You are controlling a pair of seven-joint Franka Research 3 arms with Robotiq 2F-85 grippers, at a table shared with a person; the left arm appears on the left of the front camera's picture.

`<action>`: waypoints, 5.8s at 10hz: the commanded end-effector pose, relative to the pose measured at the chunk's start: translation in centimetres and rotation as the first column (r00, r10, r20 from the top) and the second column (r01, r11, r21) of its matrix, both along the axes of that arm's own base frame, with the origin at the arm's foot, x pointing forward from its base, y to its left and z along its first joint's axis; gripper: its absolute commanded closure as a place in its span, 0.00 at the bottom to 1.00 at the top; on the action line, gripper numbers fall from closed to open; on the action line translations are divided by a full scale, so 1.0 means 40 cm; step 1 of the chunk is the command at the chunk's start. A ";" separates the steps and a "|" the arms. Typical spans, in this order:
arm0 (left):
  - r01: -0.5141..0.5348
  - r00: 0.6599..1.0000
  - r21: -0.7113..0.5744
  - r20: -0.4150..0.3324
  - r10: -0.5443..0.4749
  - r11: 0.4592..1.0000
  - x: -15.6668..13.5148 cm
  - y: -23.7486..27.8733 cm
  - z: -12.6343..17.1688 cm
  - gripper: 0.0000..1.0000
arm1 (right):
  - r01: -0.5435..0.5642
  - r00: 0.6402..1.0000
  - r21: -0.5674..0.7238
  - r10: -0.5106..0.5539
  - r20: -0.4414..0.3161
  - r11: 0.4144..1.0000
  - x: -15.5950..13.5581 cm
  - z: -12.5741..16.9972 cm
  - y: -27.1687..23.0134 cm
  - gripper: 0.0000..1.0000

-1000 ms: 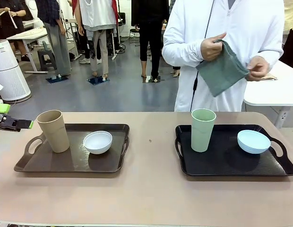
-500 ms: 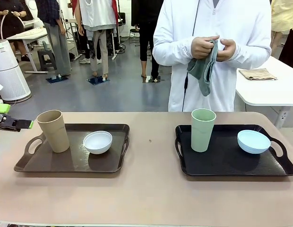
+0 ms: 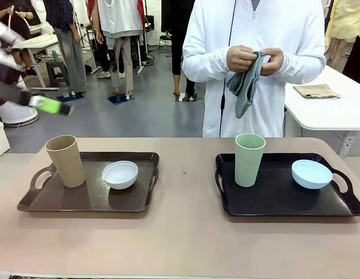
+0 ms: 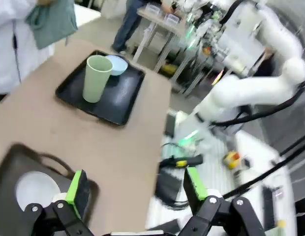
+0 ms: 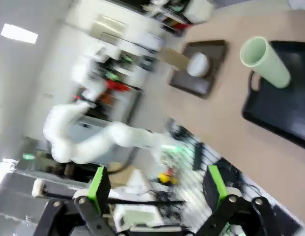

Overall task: Set up a tray with a mat and arrange the tableware.
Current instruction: Pick up the Picnic Bowl and Reusable plastic cup from the Handle tray in front of the human's position and hold them in the air.

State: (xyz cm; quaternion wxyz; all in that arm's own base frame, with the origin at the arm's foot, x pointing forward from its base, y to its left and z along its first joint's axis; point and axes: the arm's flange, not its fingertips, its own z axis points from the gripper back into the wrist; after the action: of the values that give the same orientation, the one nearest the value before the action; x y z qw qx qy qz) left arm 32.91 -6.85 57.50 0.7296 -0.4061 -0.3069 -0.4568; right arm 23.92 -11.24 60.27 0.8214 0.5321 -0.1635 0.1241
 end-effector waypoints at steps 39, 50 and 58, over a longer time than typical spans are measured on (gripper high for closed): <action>0.474 0.778 0.029 0.454 -0.434 0.880 0.445 -0.887 -0.580 0.00 | 0.201 0.968 -0.881 -0.224 0.112 0.428 0.509 -0.409 0.196 0.00; 0.350 0.849 0.025 0.413 -0.329 0.936 0.492 -0.907 -0.597 0.00 | 0.154 0.978 -0.888 -0.195 0.074 0.433 0.532 -0.465 0.191 0.00; 0.333 0.896 0.027 0.302 -0.325 0.943 0.564 -1.005 -0.669 0.00 | 0.080 0.993 -0.896 -0.108 0.036 0.436 0.569 -0.562 0.176 0.00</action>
State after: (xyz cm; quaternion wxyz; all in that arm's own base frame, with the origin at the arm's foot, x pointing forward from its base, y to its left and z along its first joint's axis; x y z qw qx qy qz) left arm 54.55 -46.16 30.32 0.5766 -0.3889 -0.3552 -0.6247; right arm 45.81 -3.60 38.32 0.9885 0.0054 -0.0865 0.1242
